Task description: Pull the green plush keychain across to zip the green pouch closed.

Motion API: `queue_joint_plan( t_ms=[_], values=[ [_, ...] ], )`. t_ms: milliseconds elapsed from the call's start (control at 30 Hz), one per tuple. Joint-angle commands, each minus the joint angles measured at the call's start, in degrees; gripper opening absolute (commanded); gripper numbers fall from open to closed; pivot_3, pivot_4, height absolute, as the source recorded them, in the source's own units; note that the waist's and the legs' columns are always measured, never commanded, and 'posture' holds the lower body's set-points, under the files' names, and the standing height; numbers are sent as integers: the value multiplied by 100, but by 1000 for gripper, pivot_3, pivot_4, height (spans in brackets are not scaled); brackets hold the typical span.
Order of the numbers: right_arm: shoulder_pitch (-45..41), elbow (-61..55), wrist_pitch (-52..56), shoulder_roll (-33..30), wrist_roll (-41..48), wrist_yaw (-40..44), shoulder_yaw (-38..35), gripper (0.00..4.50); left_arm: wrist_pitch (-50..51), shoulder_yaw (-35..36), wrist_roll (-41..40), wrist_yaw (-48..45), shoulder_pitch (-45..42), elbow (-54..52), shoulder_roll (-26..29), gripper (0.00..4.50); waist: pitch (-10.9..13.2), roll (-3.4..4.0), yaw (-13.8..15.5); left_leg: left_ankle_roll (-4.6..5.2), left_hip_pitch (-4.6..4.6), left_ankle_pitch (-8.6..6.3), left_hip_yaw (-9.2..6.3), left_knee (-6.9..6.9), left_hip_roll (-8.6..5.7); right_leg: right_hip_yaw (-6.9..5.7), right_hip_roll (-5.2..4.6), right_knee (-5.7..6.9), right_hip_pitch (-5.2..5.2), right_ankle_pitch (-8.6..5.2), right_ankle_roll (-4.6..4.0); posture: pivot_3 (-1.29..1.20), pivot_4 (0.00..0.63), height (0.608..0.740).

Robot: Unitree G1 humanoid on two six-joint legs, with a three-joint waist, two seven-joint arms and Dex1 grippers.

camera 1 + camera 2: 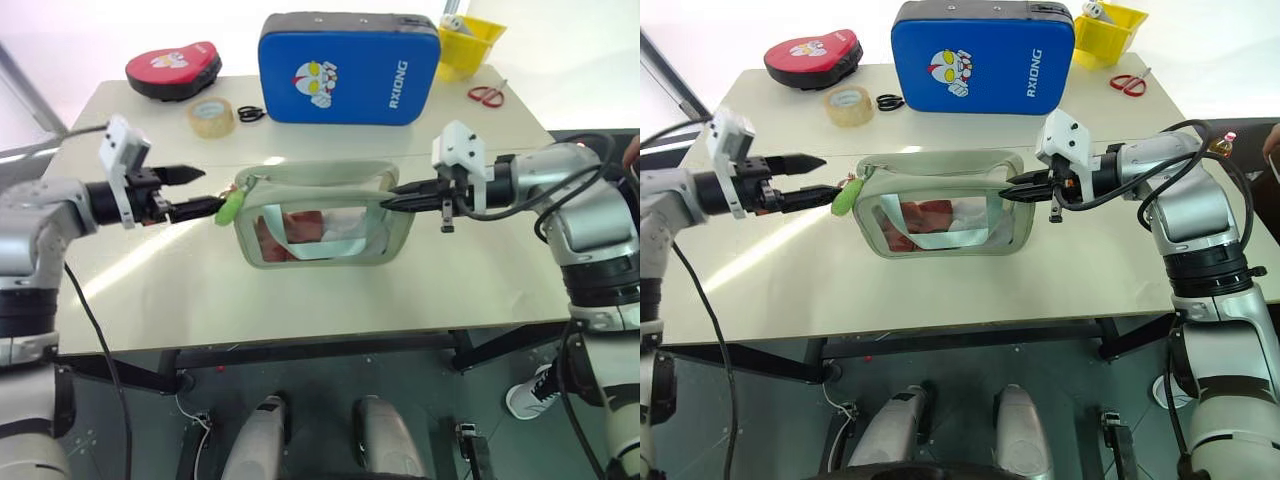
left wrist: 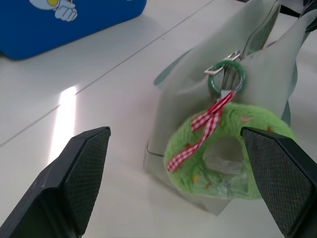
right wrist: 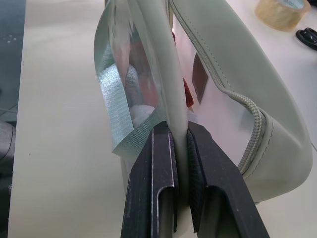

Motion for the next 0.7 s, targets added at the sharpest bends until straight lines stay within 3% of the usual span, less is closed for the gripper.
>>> queue_joint_plan(
  t_ms=[33,300,533,633,700],
  values=[
    [-156,-146,-21,-37,33,-22,-174,26,172,165,-194,-136,-34,-366,168,4500,0,0,6,0,0,0,0,0,0,0,0,0,0,0,0,0,150,740],
    [-168,-169,14,-53,46,-33,-186,26,6,-77,-26,-420,659,-978,358,4500,0,0,6,0,0,0,1,1,2,2,1,1,0,0,0,0,150,740],
    [-151,-208,27,-64,41,-49,-182,26,-162,-162,126,-172,542,-762,91,4500,0,0,16,0,0,0,0,3,2,2,2,1,2,1,-2,0,150,740],
    [-140,-231,27,-68,31,-68,-184,0,-261,-227,219,-101,588,-706,-9,3641,0,0,16,0,0,0,0,3,2,2,2,1,1,1,-2,0,150,740],
    [-157,-231,31,-69,29,-69,-182,0,-311,-245,263,-124,639,-713,-40,2673,0,0,14,0,0,0,1,3,2,2,2,1,1,1,-2,0,150,740]
  ],
)
